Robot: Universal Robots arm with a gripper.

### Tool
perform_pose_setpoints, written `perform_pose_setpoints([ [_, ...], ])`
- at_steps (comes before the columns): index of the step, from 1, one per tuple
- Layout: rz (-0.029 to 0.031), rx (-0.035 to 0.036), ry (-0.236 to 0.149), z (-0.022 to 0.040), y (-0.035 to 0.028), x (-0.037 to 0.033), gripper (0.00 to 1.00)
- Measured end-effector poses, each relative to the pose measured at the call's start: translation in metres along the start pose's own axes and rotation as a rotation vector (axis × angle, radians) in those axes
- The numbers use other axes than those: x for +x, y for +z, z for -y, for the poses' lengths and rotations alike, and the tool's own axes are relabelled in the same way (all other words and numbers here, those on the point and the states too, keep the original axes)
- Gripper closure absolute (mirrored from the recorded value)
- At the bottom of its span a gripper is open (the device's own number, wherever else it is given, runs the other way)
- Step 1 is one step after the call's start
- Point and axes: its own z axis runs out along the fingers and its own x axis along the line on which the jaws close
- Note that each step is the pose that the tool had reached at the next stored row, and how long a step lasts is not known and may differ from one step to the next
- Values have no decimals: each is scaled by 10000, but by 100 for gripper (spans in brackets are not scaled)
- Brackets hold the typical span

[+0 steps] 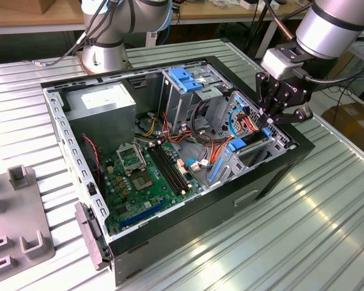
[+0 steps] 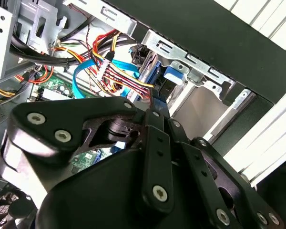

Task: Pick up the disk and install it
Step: 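Insert the first disk wire, then insert the second disk wire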

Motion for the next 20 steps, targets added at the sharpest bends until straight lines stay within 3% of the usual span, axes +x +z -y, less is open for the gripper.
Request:
perform_pose_setpoints([
  [13,2,4,0,0,0,0,90],
  [20,3,3,0,-72,-21,1,90],
])
